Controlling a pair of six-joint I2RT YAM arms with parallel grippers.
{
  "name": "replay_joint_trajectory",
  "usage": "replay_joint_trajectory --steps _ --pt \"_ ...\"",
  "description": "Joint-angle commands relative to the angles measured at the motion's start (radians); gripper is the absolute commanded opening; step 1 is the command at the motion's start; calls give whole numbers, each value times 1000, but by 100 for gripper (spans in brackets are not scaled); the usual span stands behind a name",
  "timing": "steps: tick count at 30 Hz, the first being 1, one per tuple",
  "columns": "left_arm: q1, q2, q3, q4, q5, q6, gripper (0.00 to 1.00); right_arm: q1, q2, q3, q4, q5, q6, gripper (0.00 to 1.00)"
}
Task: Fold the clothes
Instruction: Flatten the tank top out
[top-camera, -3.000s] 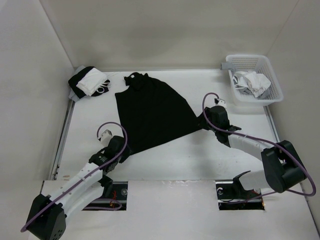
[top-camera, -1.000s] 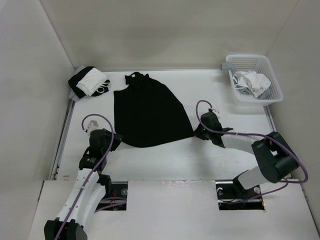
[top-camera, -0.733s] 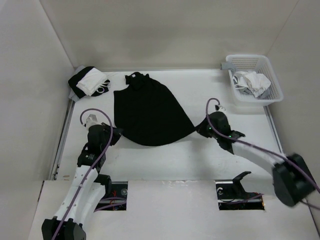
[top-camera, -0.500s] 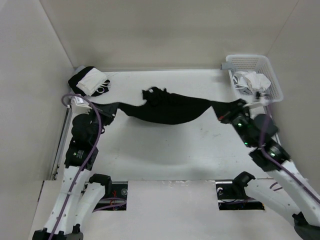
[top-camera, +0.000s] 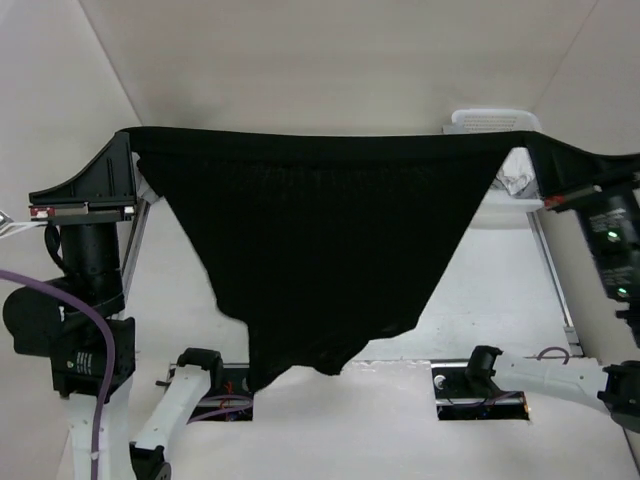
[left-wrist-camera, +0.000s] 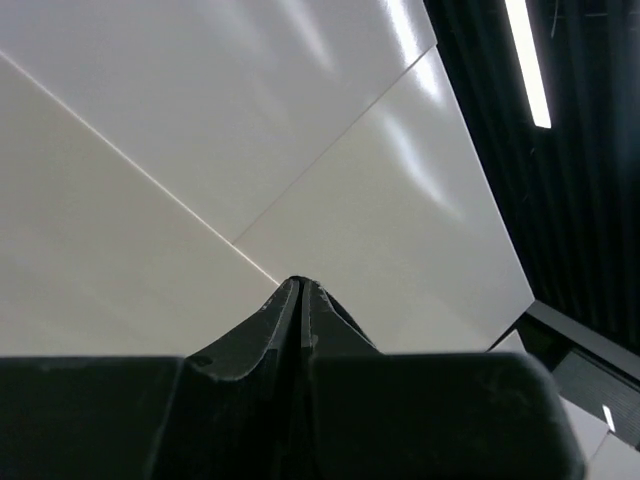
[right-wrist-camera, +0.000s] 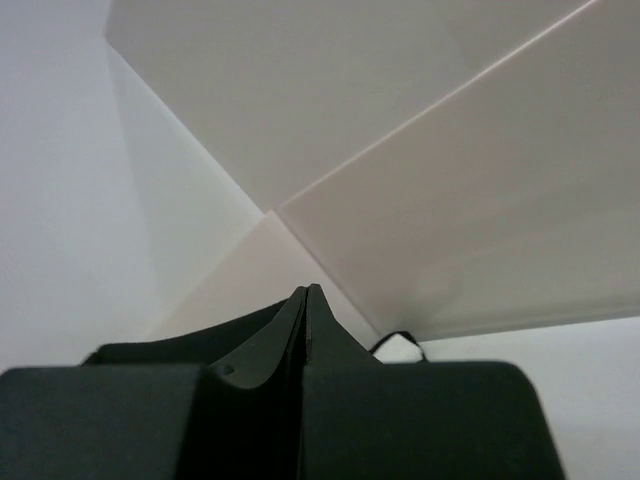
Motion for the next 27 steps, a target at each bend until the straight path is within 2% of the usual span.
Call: replay_joint_trajectory --steps 1,3,5,6,8,10,12,15,16,18,20,23,27 --pt "-2 78 -76 8 -35 37 3 -88 136 -2 -25 -8 -74 0" --pt "-4 95 -183 40 -45 34 3 -264 226 -23 -28 -172 4 0" --pt "9 122 -245 71 -60 29 3 -370 282 -28 -26 -283 56 0" --pt "19 157 -263 91 -66 28 3 -478 363 -28 -8 -406 121 0" --pt "36 213 -265 118 -63 25 3 -556 441 -14 16 -476 163 0" --pt "65 335 -221 161 -43 6 2 -626 573 71 33 -533 191 0" --pt "76 405 -169 172 -34 2 2 -645 632 140 27 -545 194 0" --pt "79 512 -29 168 -20 6 1 -691 748 352 -20 -576 194 0" --pt "78 527 0 166 -19 8 1 -699 768 396 -35 -582 194 0" --pt "78 557 87 163 -11 12 1 -725 851 604 -126 -613 196 0" --pt "82 558 120 161 1 15 1 -726 879 708 -170 -625 187 0" --pt "88 531 126 158 6 25 1 -725 862 733 -186 -636 183 0" --pt "79 457 30 169 -9 40 1 -722 723 488 -137 -634 183 0"
